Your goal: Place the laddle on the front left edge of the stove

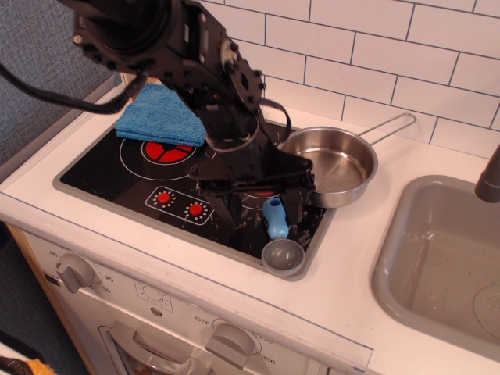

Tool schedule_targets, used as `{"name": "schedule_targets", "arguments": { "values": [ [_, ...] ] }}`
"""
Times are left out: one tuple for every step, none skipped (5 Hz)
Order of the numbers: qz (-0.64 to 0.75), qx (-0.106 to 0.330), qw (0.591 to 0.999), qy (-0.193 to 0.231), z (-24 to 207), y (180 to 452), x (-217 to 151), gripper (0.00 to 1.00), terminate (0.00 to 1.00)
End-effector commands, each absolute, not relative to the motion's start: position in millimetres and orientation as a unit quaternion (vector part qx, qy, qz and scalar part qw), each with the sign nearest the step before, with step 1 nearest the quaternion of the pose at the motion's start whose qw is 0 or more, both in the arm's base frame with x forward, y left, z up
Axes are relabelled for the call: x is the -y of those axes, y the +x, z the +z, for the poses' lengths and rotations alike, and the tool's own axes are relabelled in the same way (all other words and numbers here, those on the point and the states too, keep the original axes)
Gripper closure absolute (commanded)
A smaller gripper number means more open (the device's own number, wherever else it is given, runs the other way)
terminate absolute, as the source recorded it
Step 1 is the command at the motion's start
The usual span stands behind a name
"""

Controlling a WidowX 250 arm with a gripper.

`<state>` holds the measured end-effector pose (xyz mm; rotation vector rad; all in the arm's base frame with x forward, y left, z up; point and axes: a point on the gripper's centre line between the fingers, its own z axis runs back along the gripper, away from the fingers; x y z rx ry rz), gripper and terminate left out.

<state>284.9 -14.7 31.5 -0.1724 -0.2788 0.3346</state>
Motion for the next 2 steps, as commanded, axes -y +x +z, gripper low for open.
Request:
{"name": "schedule_targets", "arguments": {
  "values": [
    [0.152,0.134,0.978,-0.051,27.2,293.9,25.5,0.0,0.0],
    [0.156,0.126,0.979,-0.029,24.2,296.2,26.9,1.0,0.0]
  ]
}}
